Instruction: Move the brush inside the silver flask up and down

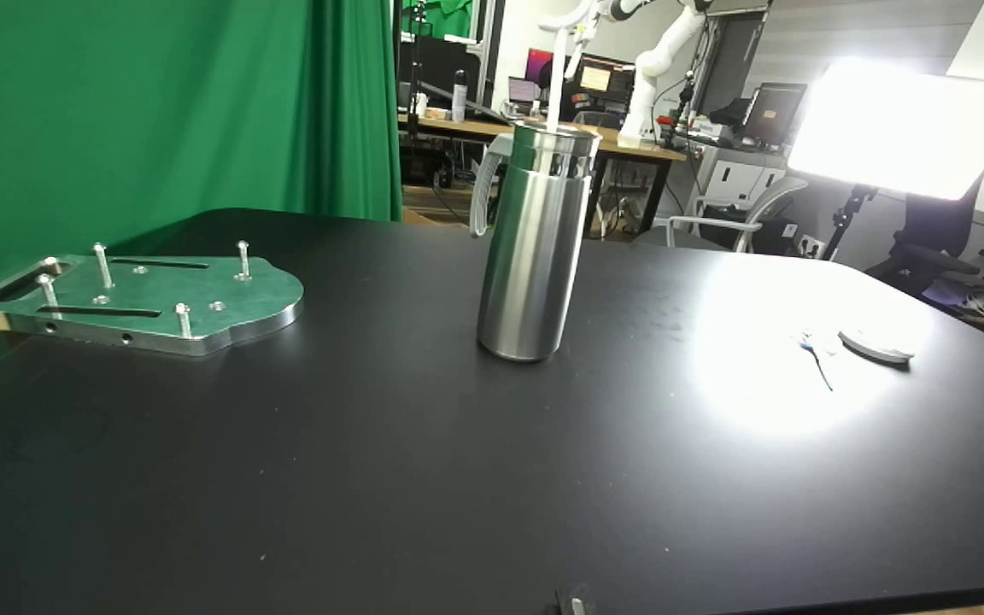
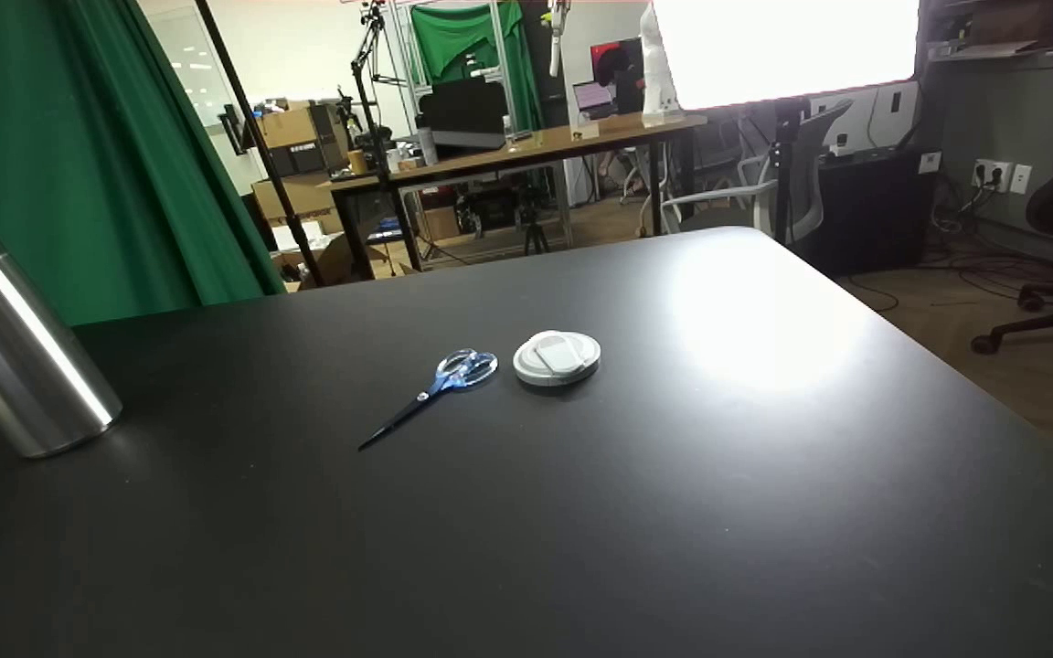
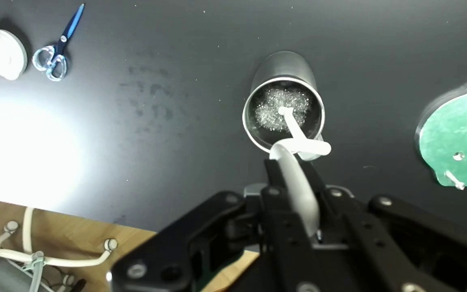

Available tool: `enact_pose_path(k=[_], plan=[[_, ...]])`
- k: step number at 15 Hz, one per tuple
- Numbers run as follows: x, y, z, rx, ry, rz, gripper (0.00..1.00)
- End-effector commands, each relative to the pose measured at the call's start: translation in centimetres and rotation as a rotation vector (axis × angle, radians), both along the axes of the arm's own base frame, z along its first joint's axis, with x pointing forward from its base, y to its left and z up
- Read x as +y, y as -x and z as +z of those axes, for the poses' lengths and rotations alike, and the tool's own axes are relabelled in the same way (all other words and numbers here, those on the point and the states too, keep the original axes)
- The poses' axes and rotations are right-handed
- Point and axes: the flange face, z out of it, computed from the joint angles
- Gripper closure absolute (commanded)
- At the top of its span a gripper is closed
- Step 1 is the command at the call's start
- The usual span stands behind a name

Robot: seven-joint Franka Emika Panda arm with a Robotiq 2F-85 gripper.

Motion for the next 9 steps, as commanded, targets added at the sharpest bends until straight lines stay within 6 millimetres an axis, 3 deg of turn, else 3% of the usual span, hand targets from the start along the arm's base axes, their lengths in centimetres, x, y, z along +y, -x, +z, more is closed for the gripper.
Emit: enact_pose_path(k=[1, 6, 9], plan=[[-0.5, 0.6, 3.0, -0.037, -0.010, -0.014, 0.96], [-0.9, 1.1, 5.7, -0.087, -0.028, -0.015, 0.96], [-0.9, 1.1, 5.5, -0.078, -0.025, -0.011, 0.96]])
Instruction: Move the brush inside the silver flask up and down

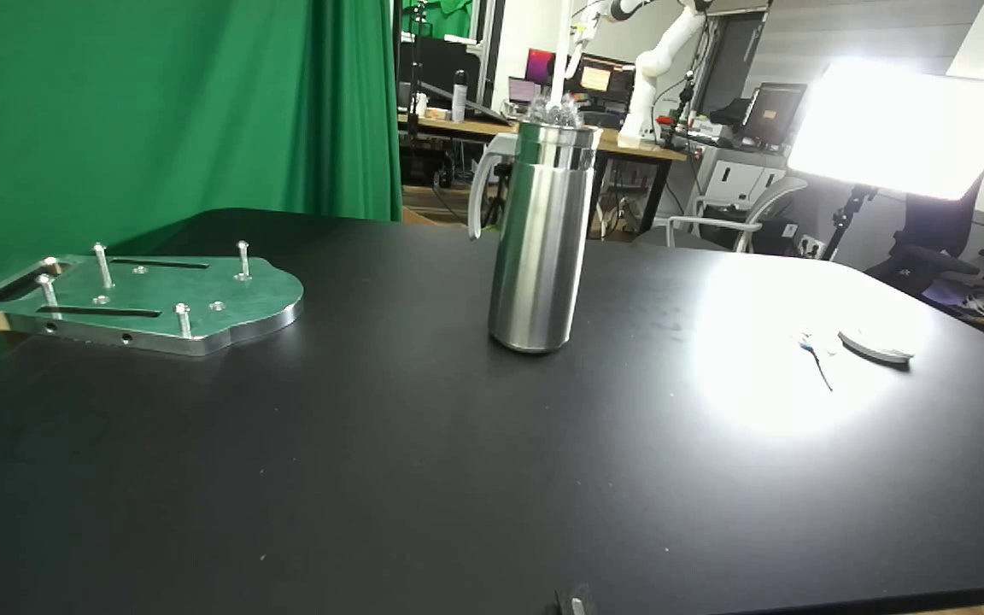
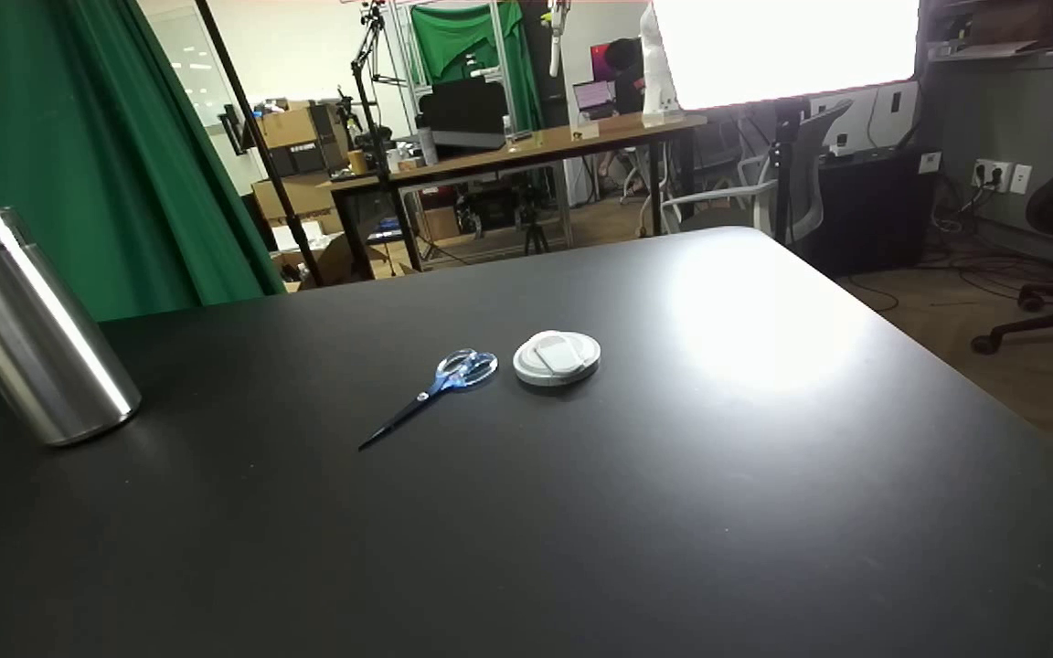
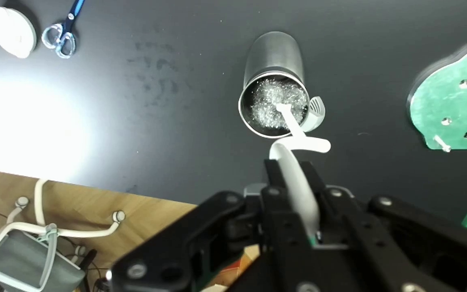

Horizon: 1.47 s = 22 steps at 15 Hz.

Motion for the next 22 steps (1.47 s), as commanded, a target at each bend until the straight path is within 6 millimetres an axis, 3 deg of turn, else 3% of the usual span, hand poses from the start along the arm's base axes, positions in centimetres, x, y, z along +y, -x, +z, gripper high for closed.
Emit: enact_pose_path(k=[1, 7, 15, 22], plan=[[-0.2, -0.1, 0.5, 0.017, 0.002, -0.005, 0.96], [0.1, -0.6, -3.0, 0.084, 0.011, -0.009, 0.96], [0.5, -2.6, -8.3, 0.131, -0.157, -0.012, 0.96], [-1.3, -3.7, -9.3, 0.148, -0.156, -0.031, 0.96]])
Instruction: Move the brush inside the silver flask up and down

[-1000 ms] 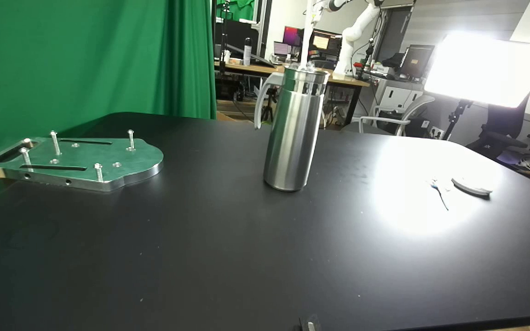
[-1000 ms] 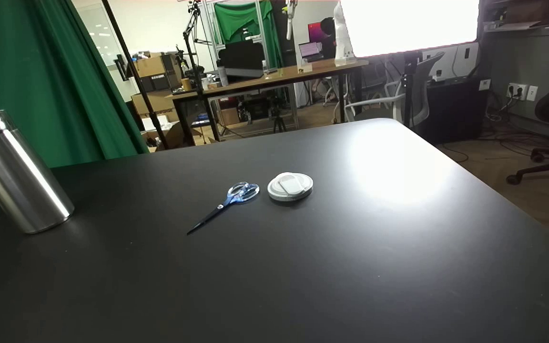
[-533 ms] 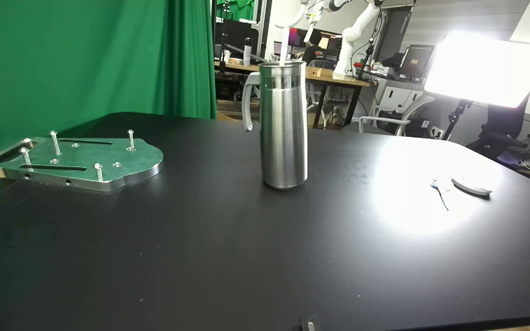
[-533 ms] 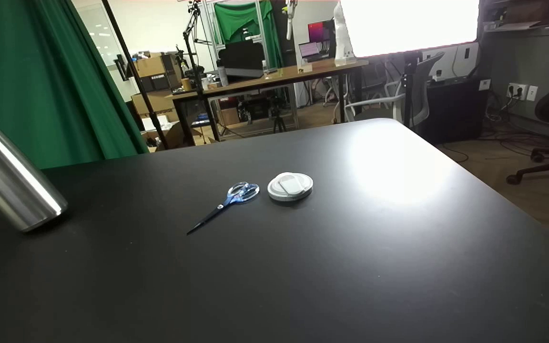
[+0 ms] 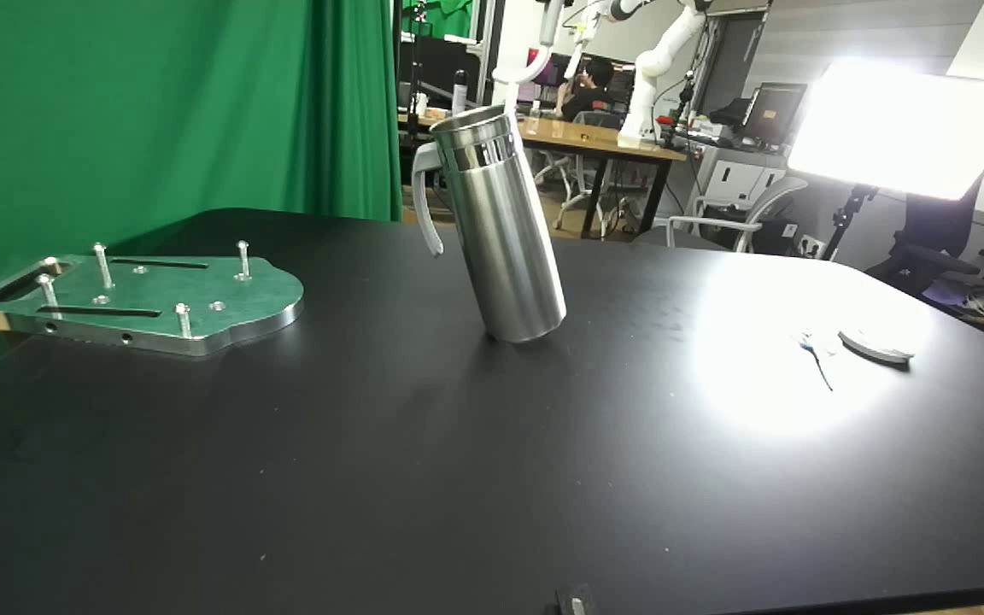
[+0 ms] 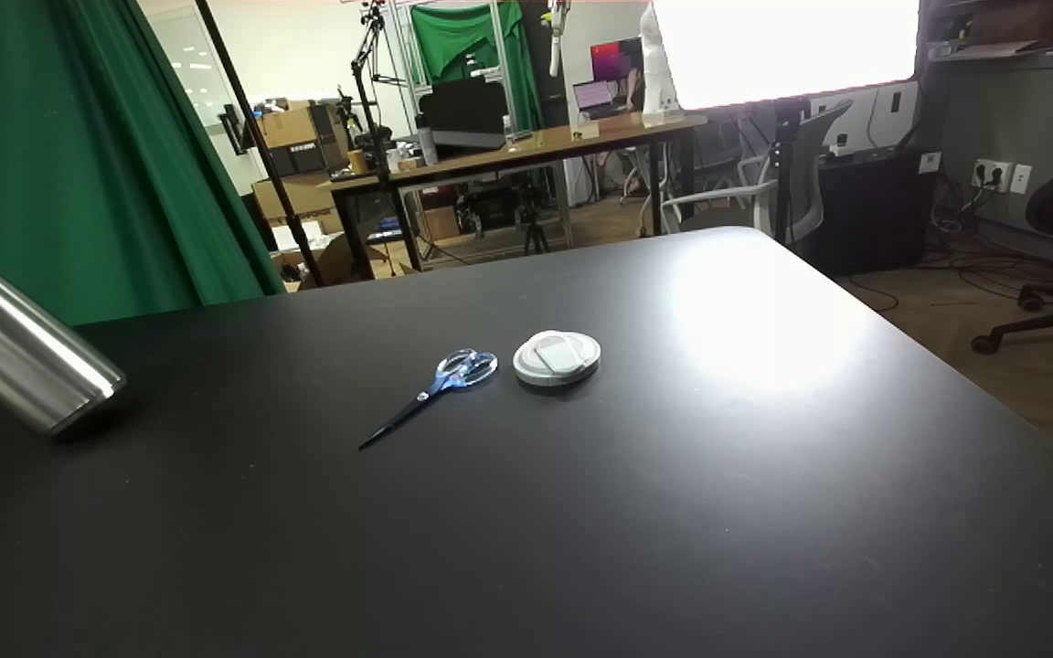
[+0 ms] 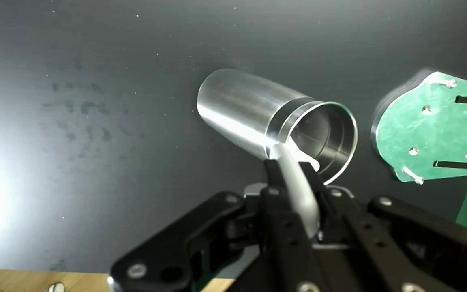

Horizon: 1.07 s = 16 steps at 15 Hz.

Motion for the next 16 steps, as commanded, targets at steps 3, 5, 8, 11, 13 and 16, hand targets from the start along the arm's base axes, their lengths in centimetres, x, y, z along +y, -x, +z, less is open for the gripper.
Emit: enact_pose_path(k=[3, 5, 8, 11, 13, 16], plan=[[-2.6, -1.0, 0.4, -0.020, 0.015, -0.032, 0.96], [-3.6, -1.2, 0.5, -0.016, 0.018, -0.047, 0.96], [-5.0, -1.4, 0.7, -0.022, 0.037, -0.062, 0.96], [-6.3, -1.3, 1.0, -0.020, 0.049, -0.078, 0.96], [-6.6, -1.0, 1.0, -0.016, 0.058, -0.083, 0.96], [-6.5, -0.7, 0.8, -0.016, 0.070, -0.080, 0.96]])
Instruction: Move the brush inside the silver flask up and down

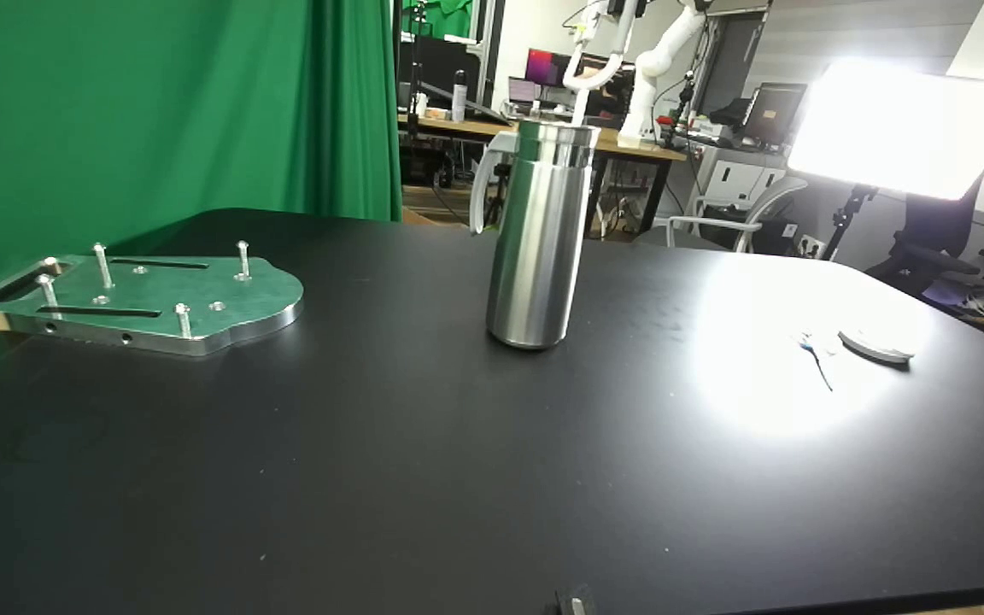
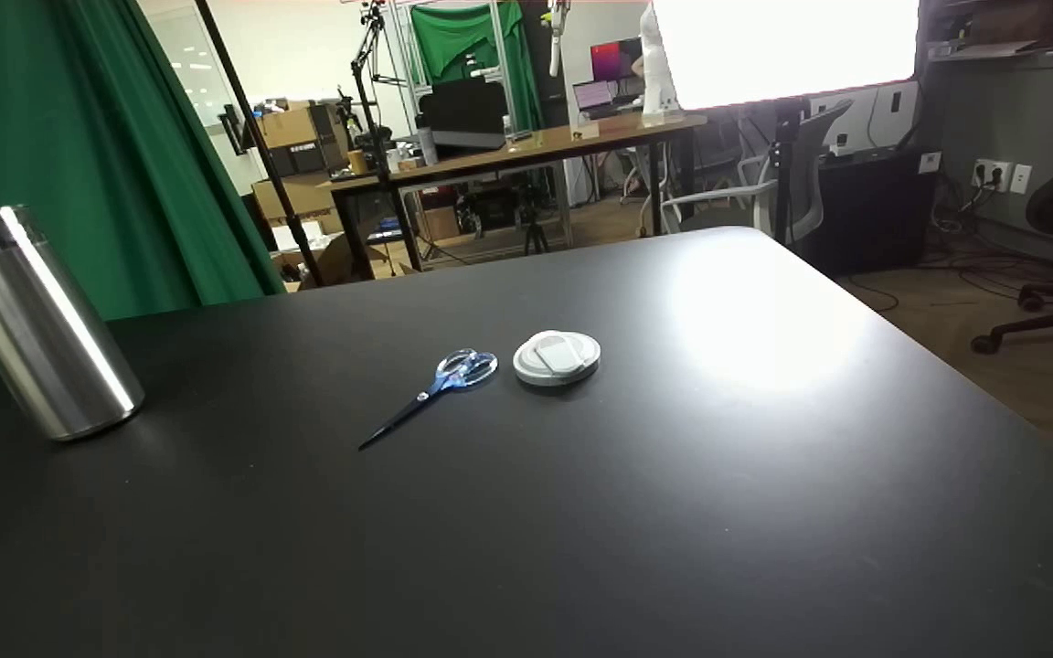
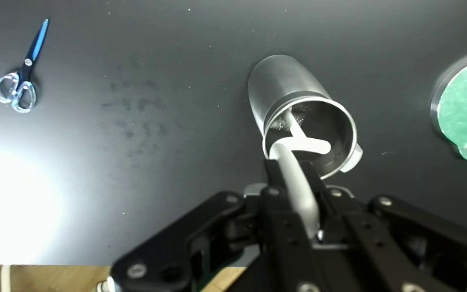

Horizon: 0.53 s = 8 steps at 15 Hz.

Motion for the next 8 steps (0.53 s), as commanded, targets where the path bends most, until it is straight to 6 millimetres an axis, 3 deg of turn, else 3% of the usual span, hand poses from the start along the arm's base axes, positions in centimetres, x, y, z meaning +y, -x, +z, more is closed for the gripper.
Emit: enact_pose_path(k=[1, 8], plan=[[-0.3, 1.2, 0.1, 0.001, 0.025, 0.004, 0.96], [0.5, 1.9, -2.9, 0.055, 0.056, 0.018, 0.96]])
